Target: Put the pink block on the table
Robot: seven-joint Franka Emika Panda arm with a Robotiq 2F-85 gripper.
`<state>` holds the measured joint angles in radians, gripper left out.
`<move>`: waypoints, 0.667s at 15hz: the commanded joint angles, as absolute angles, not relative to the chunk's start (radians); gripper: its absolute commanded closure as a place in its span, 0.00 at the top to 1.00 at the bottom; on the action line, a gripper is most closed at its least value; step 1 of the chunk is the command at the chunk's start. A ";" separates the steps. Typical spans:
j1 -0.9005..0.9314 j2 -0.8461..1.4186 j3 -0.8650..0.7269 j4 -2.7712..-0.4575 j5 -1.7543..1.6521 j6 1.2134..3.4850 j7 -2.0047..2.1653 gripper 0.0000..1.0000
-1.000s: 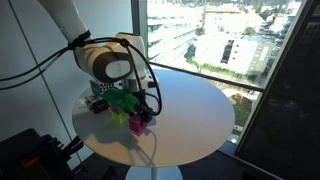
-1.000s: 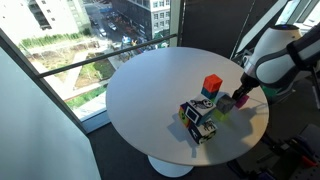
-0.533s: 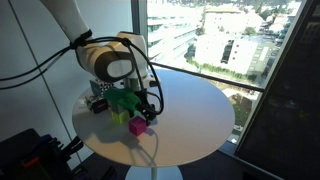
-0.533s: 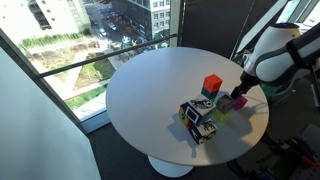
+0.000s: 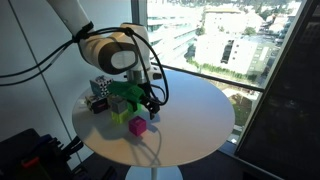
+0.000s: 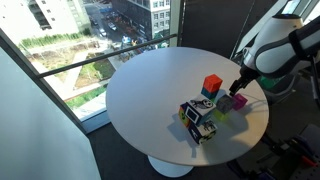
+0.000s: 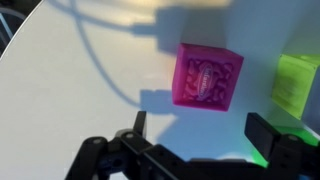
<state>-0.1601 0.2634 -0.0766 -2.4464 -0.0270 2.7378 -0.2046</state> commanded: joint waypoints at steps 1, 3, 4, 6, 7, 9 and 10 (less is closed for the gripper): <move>-0.154 0.192 -0.086 -2.442 -0.043 2.642 -0.206 1.00; -0.147 0.160 -0.093 -2.438 -0.058 2.588 -0.196 1.00; -0.144 0.141 -0.095 -2.436 -0.061 2.561 -0.193 1.00; -0.136 0.101 -0.099 -2.431 -0.081 2.489 -0.176 1.00; -0.133 0.081 -0.101 -2.426 -0.095 2.451 -0.161 1.00; -0.126 0.042 -0.100 -2.418 -0.118 2.375 -0.133 1.00; -0.123 0.025 -0.097 -2.414 -0.125 2.340 -0.122 1.00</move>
